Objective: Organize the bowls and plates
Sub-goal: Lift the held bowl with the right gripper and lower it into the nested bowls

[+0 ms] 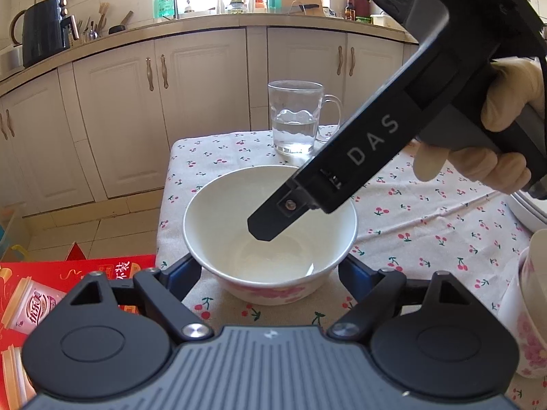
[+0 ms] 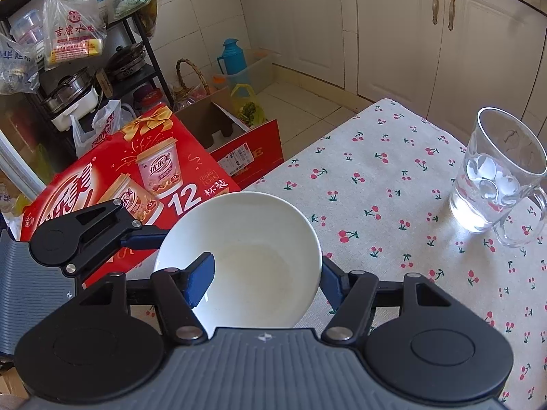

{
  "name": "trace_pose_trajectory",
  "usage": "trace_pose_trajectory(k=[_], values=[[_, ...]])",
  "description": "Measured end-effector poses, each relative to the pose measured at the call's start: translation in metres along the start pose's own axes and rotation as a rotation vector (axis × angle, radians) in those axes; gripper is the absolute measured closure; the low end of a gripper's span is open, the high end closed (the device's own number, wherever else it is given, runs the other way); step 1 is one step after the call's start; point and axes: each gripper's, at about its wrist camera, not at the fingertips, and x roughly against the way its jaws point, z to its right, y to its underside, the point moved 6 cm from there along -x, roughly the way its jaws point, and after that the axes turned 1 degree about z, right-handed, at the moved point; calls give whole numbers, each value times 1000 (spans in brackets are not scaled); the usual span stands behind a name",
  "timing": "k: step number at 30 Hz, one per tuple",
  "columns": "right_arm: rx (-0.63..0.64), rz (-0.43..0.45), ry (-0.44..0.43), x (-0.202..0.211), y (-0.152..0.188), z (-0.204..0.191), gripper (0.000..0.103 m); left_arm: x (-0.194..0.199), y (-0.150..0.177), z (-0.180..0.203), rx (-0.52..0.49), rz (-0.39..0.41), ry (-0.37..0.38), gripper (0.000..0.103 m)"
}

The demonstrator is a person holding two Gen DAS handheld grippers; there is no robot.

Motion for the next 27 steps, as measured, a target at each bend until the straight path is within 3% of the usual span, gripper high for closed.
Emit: trace_pose_trajectory(k=[27], values=[[15, 80, -3, 107, 54, -52, 32, 100, -11, 67, -54, 17, 68, 16]])
